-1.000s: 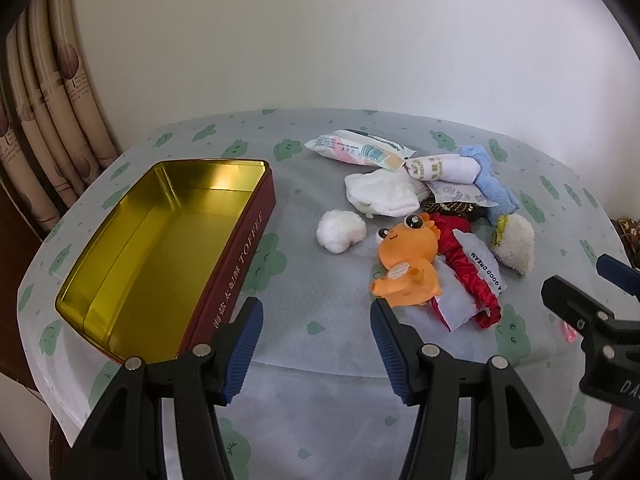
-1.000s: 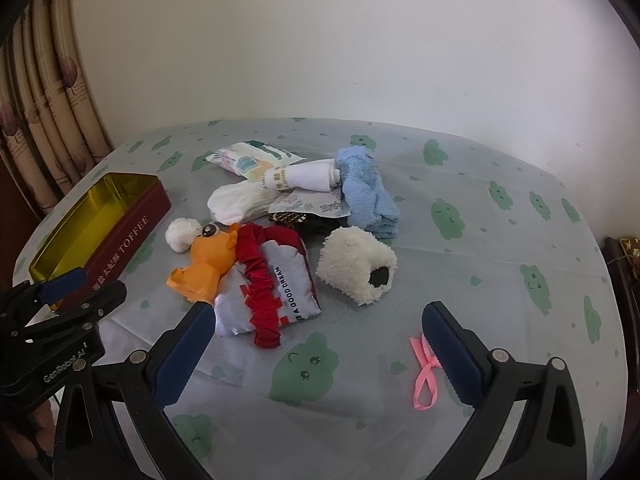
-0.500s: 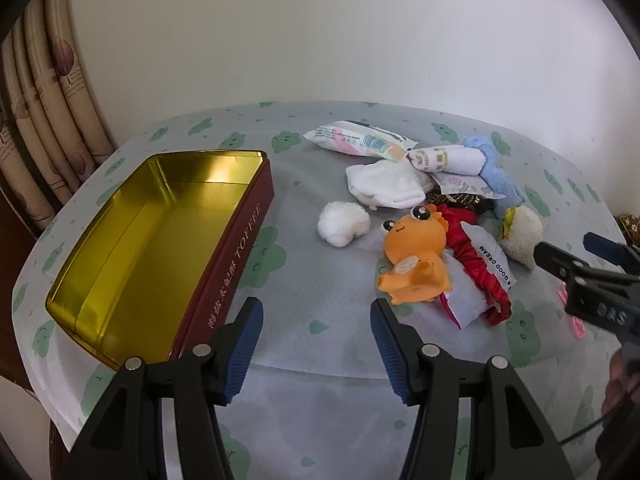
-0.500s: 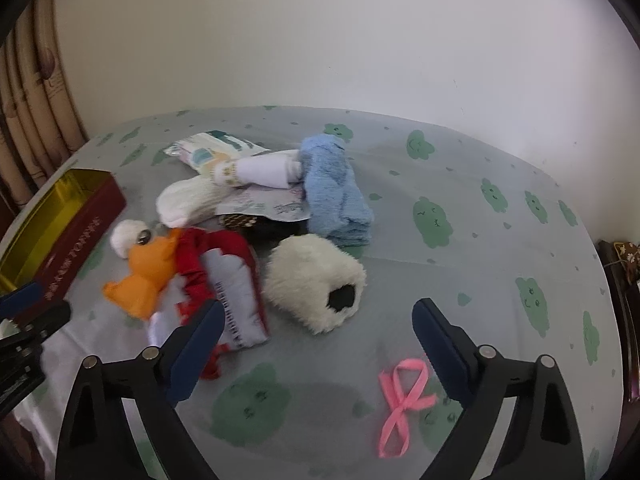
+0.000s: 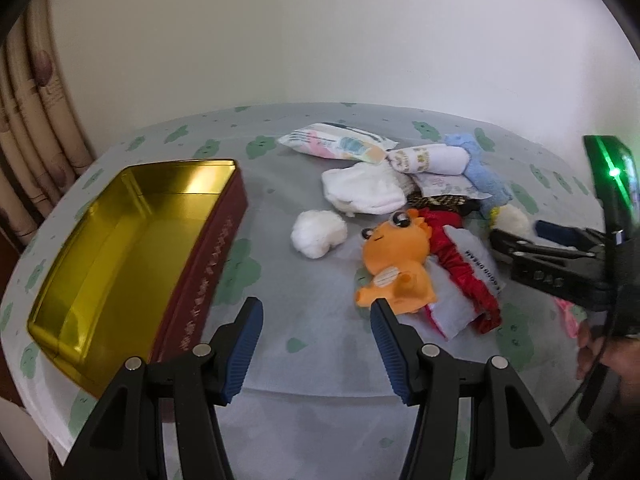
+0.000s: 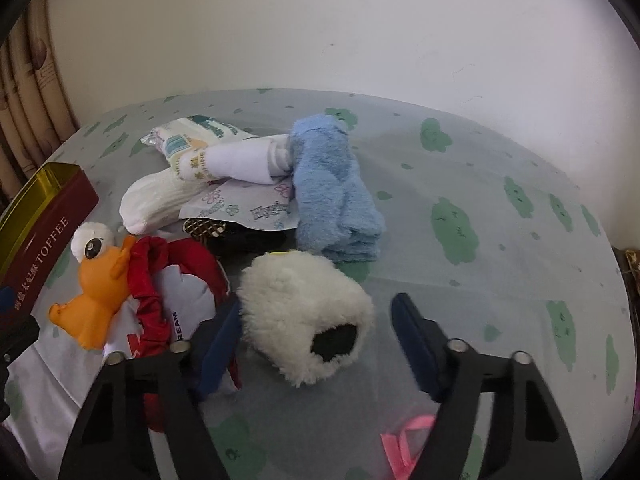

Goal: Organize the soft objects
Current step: 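Grasp the orange toy dinosaur with the left tool while the right tool grasps the white fluffy plush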

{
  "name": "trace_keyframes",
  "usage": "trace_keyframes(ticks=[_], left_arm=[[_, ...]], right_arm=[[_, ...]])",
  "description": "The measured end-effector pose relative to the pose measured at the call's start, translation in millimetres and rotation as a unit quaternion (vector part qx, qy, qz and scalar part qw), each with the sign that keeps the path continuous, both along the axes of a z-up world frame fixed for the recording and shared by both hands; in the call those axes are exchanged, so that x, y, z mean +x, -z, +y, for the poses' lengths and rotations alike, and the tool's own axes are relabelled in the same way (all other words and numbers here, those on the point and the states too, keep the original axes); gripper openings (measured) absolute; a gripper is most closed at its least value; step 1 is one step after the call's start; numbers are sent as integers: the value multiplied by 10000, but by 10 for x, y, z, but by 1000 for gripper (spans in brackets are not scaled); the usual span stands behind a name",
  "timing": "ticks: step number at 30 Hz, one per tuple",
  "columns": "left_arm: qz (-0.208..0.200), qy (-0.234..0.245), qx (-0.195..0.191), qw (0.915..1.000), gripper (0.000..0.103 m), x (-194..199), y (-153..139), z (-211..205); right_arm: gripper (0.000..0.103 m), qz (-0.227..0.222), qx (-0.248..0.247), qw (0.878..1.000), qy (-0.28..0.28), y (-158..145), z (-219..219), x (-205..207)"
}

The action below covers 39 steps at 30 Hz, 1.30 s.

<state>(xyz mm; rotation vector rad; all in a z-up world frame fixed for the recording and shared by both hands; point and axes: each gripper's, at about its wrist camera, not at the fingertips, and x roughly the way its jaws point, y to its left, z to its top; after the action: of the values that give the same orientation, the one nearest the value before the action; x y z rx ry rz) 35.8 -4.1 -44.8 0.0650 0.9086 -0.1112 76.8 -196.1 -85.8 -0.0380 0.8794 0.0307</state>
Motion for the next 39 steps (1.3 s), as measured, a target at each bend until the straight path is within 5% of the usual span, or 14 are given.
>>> trace_keyframes(ticks=[9, 21, 39], left_arm=[[221, 243, -310, 9990, 57, 110, -11, -119], [528, 405, -307, 9973, 57, 368, -30, -357], [908, 496, -363, 9940, 57, 692, 338, -446]], right_arm=[[48, -219, 112, 9997, -16, -18, -41, -55], [50, -265, 333, 9990, 120, 97, -172, -118], [56, -13, 502, 9987, 109, 181, -223, -53]])
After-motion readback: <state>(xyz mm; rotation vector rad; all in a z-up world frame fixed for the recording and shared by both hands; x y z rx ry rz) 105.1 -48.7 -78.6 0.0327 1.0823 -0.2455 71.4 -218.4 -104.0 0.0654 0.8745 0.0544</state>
